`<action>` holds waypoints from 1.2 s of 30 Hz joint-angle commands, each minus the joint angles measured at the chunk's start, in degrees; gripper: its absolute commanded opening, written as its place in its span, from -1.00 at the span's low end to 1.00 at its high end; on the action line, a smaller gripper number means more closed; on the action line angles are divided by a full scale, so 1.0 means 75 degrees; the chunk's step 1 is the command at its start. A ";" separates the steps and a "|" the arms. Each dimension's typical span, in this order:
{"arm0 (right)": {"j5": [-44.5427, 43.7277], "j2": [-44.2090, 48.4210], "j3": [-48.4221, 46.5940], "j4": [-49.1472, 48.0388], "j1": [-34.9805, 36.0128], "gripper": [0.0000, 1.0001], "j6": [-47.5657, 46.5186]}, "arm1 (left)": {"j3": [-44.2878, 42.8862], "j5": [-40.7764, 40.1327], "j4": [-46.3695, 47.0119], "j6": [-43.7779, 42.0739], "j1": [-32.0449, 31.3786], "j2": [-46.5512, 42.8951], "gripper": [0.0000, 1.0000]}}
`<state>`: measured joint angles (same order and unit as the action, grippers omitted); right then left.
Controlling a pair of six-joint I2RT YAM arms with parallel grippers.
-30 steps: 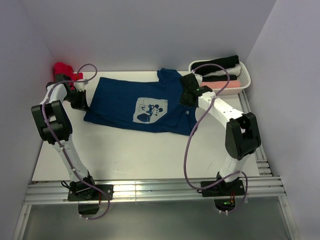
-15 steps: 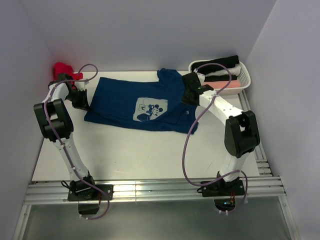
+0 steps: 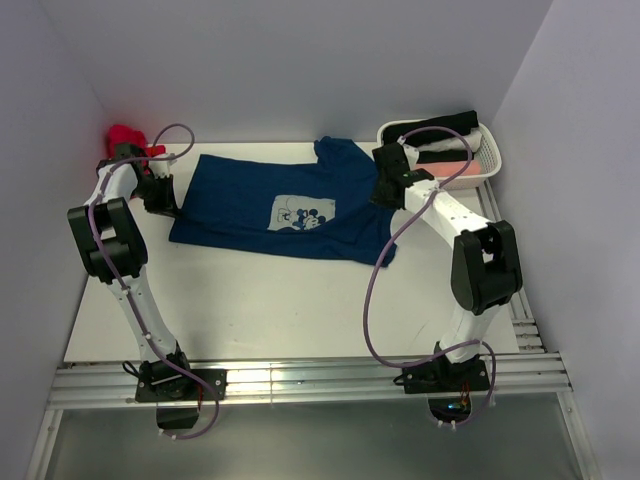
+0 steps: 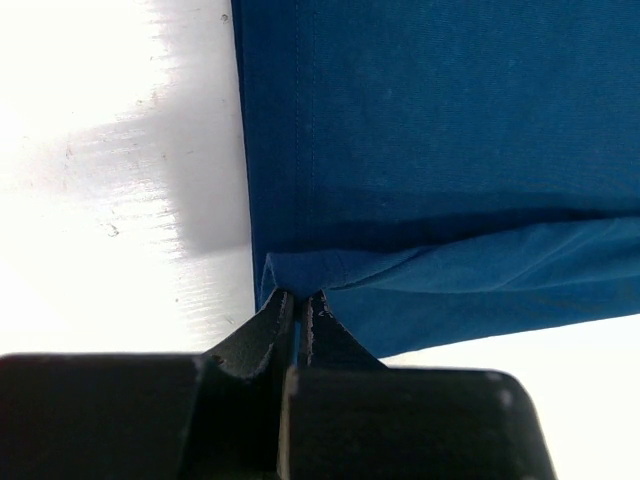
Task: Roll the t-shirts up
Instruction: Fold the tshirt
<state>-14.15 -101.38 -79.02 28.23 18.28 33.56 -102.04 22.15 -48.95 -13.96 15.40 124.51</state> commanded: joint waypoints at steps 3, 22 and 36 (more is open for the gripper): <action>-0.0269 0.0334 -0.0103 -0.0248 -0.0117 -1.00 -0.0010 | -0.0316 -0.0106 0.0187 0.0173 -0.0049 0.0086 -0.99; -0.0164 0.0276 0.0083 -0.0389 -0.0387 -1.00 -0.0033 | -0.0750 -0.0164 0.0339 0.0525 -0.0225 0.0333 -0.99; 0.0000 -0.0380 -0.0338 -0.0400 -0.0481 -1.00 -0.0127 | -0.1067 -0.0469 0.0550 0.0806 -0.0331 0.0555 -0.99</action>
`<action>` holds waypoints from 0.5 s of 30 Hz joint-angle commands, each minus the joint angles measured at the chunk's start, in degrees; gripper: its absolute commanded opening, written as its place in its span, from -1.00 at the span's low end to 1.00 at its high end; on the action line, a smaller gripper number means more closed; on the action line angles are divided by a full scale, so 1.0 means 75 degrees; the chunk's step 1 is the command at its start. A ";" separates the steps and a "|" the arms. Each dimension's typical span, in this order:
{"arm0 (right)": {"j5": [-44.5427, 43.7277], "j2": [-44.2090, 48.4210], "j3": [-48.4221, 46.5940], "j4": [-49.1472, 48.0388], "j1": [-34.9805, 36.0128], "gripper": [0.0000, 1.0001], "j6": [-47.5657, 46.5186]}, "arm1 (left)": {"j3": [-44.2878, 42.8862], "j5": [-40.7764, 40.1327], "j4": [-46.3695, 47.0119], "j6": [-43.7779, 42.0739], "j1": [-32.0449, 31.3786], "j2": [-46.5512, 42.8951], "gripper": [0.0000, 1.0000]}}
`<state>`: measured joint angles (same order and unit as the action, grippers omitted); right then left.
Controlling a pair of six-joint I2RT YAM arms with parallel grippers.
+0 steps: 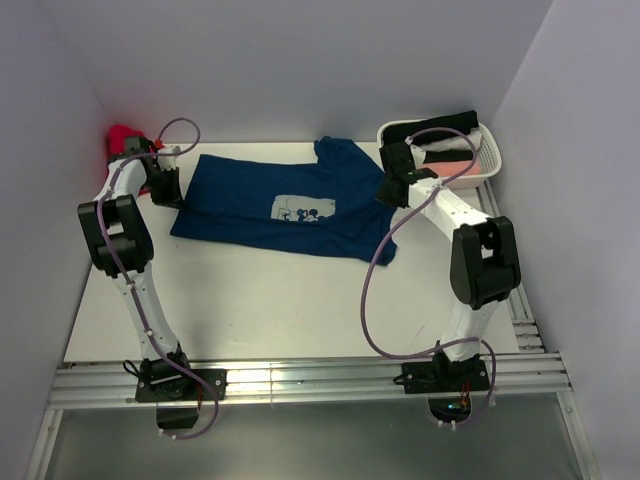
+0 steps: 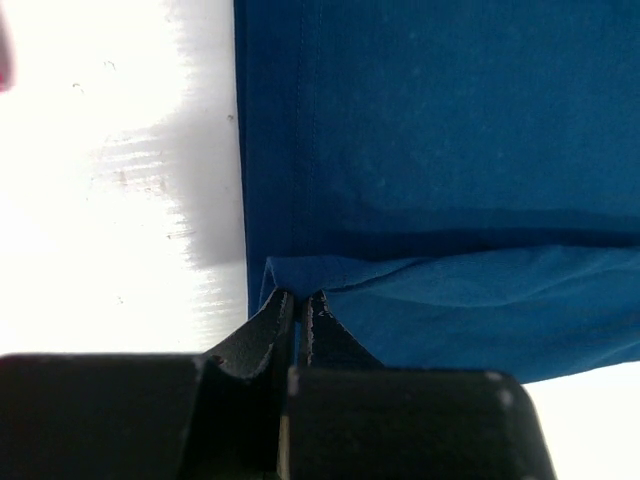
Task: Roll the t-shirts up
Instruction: Fold the tshirt
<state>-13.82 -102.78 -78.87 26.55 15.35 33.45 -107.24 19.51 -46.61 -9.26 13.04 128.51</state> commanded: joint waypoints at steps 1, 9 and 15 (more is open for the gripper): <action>-0.0020 -0.0264 -0.0382 -0.0164 -0.0102 -1.00 -0.0124 | -0.0396 -0.0128 0.0203 0.0168 -0.0039 0.0045 -0.99; 0.0085 -0.0546 -0.0511 -0.0223 -0.0102 -1.00 -0.0159 | -0.0350 -0.0199 0.0449 0.0308 -0.0039 -0.0048 -0.45; 0.0132 -0.0698 -0.0593 -0.0223 -0.0102 -1.00 -0.0171 | -0.0186 -0.0175 0.0799 0.0414 -0.0028 -0.0294 0.08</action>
<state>-12.58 -106.98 -80.68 26.13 15.11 33.12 -108.03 18.24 -43.64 -7.22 12.93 128.90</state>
